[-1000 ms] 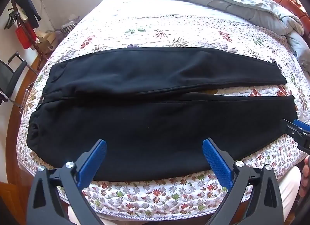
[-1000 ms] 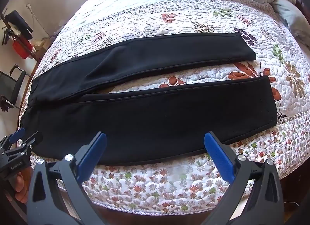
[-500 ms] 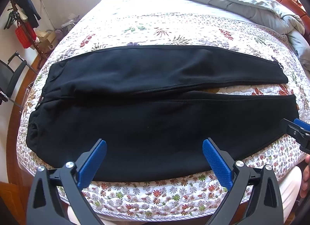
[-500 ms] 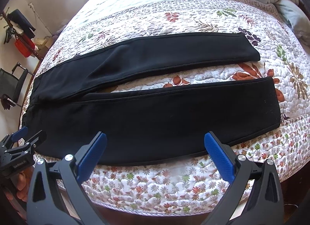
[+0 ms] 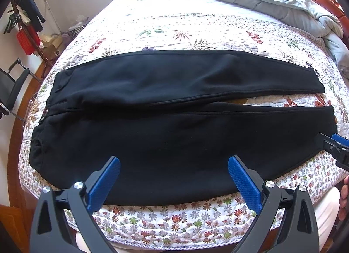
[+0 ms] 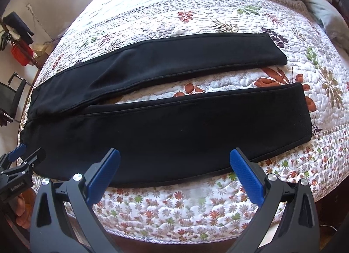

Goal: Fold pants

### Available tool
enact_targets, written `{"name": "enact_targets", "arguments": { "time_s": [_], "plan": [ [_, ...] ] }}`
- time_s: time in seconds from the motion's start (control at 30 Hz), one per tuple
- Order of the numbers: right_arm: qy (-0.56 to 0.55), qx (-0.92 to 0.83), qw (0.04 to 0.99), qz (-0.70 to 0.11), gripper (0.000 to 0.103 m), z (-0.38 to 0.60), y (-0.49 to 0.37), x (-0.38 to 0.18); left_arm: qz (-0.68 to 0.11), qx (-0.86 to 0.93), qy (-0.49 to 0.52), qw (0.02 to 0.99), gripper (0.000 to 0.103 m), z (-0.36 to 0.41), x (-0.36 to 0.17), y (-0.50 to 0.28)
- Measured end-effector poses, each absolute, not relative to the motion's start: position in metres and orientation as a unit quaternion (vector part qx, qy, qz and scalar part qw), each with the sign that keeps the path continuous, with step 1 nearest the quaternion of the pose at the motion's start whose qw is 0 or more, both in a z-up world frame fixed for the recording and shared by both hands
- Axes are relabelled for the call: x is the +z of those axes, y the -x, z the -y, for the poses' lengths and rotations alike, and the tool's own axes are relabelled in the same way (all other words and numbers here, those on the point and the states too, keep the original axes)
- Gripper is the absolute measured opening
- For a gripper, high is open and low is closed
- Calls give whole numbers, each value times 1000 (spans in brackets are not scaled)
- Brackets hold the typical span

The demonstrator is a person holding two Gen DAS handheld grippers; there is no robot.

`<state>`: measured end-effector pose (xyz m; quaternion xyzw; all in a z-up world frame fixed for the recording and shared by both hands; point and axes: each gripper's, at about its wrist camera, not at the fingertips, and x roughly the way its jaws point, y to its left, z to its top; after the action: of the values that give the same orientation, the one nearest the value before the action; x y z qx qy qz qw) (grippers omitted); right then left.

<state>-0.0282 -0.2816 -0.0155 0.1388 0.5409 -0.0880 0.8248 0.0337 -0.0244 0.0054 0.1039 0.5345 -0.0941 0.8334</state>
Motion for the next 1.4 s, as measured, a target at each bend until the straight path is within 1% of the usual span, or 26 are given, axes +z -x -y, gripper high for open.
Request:
{"name": "enact_targets", "arguments": {
  "time_s": [0.17,0.3,0.47,0.63,0.73,0.87,0.97,1.1,1.17,1.27,1.33,1.4],
  "plan": [
    [-126,-86,820,-552,100,278,26,-19,-536,-95,-106,832,99,28,3,-35],
    [-149,-68,823,-543,100,280,25,-23,-538,-95,-107,831,99,29,1,-35],
    [-152,-65,822,-545,100,282,25,-27,-540,-96,-109,829,99,32,0,-37],
    [-153,-50,822,-546,100,293,19,-29,-541,-133,-101,824,99,34,-10,-46],
    [-142,-57,826,-543,100,323,10,-27,-538,-178,-101,818,99,37,-18,-60],
    [-149,-99,829,-530,100,403,-13,-18,-537,-211,-74,814,99,46,-16,-96],
    [-162,-124,825,-527,100,467,-39,-16,-525,-225,-100,814,99,77,-11,-135],
    [-180,-120,808,-548,100,533,-84,-38,-533,-256,-105,799,99,119,-16,-184],
    [-207,-94,787,-574,100,554,-106,-63,-536,-272,-106,792,99,137,-21,-203],
    [-203,-87,769,-600,100,565,-128,-94,-542,-308,-102,775,99,165,-30,-227],
    [-208,-73,773,-595,101,567,-134,-100,-546,-318,-101,769,99,173,-37,-237],
    [-203,-51,777,-593,98,562,-136,-104,-548,-329,-100,762,99,181,-44,-248]
  ]
}}
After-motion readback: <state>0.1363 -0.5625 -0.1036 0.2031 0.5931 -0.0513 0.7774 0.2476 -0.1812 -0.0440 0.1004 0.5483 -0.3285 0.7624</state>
